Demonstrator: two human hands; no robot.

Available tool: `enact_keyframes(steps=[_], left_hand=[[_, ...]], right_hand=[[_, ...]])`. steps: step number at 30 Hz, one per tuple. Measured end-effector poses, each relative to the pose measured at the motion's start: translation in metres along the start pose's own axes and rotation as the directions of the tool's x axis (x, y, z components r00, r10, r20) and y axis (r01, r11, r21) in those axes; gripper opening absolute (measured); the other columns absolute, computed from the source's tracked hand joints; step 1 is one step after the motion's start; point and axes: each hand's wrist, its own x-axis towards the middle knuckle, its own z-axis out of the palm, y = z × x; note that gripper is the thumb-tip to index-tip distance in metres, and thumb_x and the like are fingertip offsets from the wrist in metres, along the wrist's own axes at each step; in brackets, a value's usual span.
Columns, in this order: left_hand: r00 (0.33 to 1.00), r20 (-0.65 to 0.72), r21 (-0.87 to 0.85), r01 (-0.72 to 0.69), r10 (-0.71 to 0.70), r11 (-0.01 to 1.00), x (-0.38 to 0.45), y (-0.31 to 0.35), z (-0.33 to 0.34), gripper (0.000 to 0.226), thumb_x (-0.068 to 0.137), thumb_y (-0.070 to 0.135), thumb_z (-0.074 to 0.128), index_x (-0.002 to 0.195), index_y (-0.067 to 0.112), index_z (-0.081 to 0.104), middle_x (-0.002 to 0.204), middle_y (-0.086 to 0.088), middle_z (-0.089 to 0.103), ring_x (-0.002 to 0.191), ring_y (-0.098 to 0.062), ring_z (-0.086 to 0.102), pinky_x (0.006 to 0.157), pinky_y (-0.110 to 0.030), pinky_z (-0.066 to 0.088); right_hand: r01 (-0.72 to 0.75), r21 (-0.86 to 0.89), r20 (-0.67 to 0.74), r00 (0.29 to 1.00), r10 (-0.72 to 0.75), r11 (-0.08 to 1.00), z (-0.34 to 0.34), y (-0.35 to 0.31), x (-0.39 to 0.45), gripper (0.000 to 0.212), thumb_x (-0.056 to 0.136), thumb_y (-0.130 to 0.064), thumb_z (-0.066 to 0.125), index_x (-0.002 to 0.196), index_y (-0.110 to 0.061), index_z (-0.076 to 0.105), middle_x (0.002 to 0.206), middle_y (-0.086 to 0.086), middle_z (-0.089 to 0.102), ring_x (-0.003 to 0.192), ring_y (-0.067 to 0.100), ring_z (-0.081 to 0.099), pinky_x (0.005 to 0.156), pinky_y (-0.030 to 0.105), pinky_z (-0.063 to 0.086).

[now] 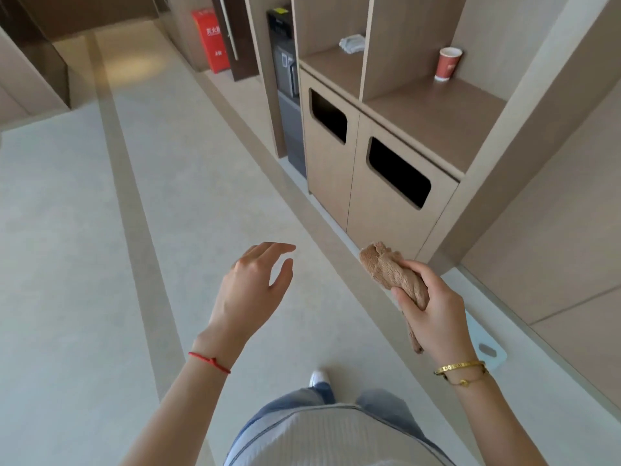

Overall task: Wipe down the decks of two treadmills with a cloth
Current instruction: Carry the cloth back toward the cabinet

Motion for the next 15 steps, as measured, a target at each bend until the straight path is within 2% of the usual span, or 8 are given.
enact_keyframes(steps=[2, 7, 11, 15], left_hand=[[0.999, 0.020, 0.001, -0.035, 0.035, 0.999, 0.048, -0.004, 0.004, 0.025, 0.097, 0.021, 0.057, 0.119, 0.019, 0.068, 0.118, 0.006, 0.068, 0.097, -0.020, 0.065, 0.076, -0.031, 0.053], [0.991, 0.069, -0.046, -0.112, 0.115, 0.993, 0.146, -0.012, 0.031, 0.025, 0.097, 0.020, 0.058, 0.120, 0.016, 0.068, 0.117, 0.004, 0.069, 0.107, -0.017, 0.064, 0.084, -0.037, 0.056], [0.984, 0.096, -0.059, -0.143, 0.149, 0.988, 0.223, -0.016, 0.066, 0.025, 0.097, 0.019, 0.058, 0.120, 0.016, 0.069, 0.117, 0.003, 0.069, 0.105, -0.018, 0.065, 0.086, -0.037, 0.056], [0.972, 0.126, -0.071, -0.188, 0.196, 0.980, 0.307, -0.012, 0.099, 0.027, 0.098, 0.020, 0.057, 0.122, 0.017, 0.067, 0.119, 0.002, 0.069, 0.109, -0.018, 0.064, 0.090, -0.038, 0.055]], right_hand=[[-0.004, -0.017, -0.029, 1.000, 0.003, 1.000, 0.004, 0.002, 0.037, 0.040, 0.086, -0.008, 0.071, 0.123, -0.019, 0.061, 0.116, -0.009, 0.068, 0.102, -0.002, 0.060, 0.084, 0.000, 0.040], [-0.072, -0.017, -0.054, 0.996, 0.071, 0.997, 0.016, 0.021, 0.112, 0.039, 0.087, -0.011, 0.069, 0.125, -0.018, 0.061, 0.119, -0.008, 0.067, 0.106, 0.004, 0.062, 0.090, 0.010, 0.047], [-0.090, 0.005, -0.089, 0.992, 0.090, 0.996, 0.023, 0.045, 0.184, 0.038, 0.087, -0.009, 0.069, 0.123, -0.016, 0.061, 0.117, -0.005, 0.068, 0.105, 0.007, 0.063, 0.088, 0.007, 0.046], [-0.091, -0.014, -0.153, 0.984, 0.088, 0.996, 0.019, 0.072, 0.273, 0.039, 0.087, -0.009, 0.069, 0.125, -0.014, 0.061, 0.118, -0.003, 0.068, 0.106, 0.010, 0.063, 0.091, 0.019, 0.048]])
